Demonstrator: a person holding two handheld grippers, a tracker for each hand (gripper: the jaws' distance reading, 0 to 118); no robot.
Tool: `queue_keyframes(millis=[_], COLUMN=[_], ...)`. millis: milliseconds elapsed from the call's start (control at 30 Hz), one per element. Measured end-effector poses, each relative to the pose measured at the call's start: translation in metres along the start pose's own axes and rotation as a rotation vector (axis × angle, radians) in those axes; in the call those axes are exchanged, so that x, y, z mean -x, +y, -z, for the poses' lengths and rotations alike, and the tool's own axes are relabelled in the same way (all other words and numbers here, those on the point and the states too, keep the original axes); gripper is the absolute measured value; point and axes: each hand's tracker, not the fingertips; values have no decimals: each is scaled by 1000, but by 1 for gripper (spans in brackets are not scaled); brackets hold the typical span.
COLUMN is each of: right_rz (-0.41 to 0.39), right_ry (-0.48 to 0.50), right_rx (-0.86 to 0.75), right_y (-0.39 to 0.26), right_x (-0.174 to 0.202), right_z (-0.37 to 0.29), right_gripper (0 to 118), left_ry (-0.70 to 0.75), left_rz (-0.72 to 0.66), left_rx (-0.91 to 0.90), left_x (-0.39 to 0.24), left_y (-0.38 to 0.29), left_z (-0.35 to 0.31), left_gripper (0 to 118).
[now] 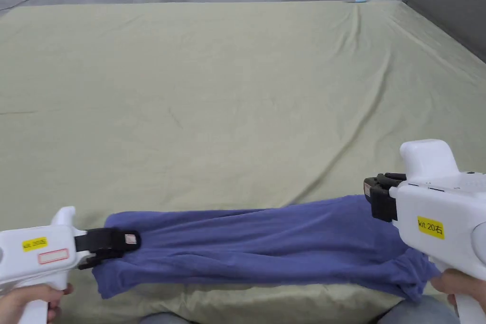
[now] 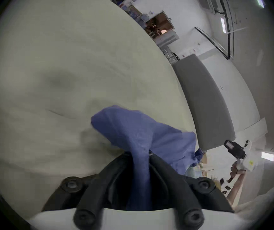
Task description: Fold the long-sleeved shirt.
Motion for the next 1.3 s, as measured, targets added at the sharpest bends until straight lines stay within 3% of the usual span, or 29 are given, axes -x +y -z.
queue_keyframes(millis=[300,433,533,733,900,1100,1167,1267,1300], right_rz=[-19,-27,-26,-12,8,32,35,50,55], right_ry=[42,56,62,62,49,7,-7,-13,-15], right_rx=[10,12,8,-4,-14,-19,-15,-10,-5], right_y=[2,1,1,-2,-7,-14,-17,-21,-22], right_x=[16,18,17,11,0,-17,-23,-31,-33], right_z=[10,13,13,9,2,-3,-3,-1,0], right_gripper=[0,0,0,0,0,0,0,0,0], left_ry=[241,202,116,18,-20,40,53,20,11], left_rz=[-67,-82,-10,3,56,70,97,24,12], left_rx=[-138,-71,-79,-6,115,217,247,210,233], left_x=[42,6,-23,-131,-211,-222,-232,-227,-226], left_y=[47,34,29,15,-21,-49,-62,-61,-59], left_z=[-111,-109,-95,-31,71,181,193,207,211], left_gripper=[0,0,0,0,0,0,0,0,18])
